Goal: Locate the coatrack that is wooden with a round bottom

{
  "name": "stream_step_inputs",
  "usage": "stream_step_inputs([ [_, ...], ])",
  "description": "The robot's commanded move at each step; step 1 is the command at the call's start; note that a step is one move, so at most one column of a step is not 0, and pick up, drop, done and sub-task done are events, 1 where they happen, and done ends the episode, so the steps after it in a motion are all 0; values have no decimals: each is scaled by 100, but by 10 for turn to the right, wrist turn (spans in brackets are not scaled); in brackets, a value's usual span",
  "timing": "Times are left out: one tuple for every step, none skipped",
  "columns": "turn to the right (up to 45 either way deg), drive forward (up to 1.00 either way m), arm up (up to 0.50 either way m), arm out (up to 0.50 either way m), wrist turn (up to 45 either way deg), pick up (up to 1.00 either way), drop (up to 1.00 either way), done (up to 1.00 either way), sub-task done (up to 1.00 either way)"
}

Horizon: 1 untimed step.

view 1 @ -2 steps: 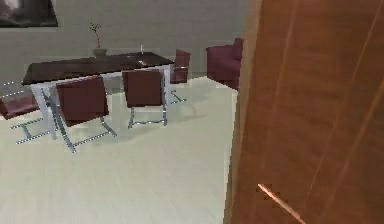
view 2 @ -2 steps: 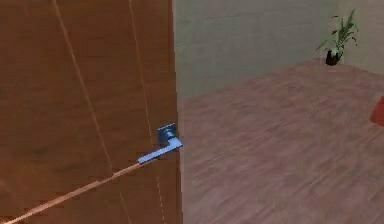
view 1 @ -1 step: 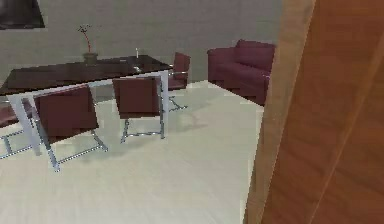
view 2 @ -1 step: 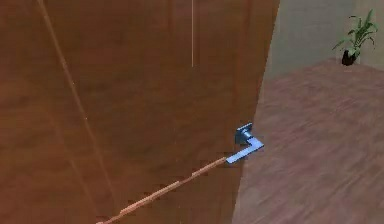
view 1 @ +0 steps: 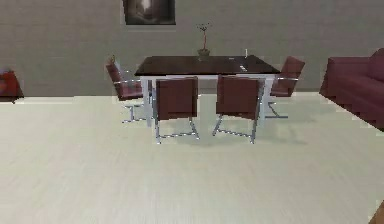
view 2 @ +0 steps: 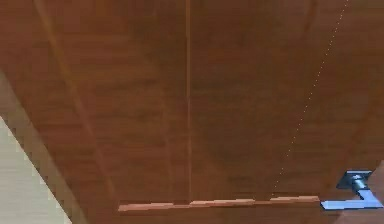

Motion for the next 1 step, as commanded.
stream_step_inputs([
  [0, 45, 0, 0, 0, 0, 0, 0, 0],
])
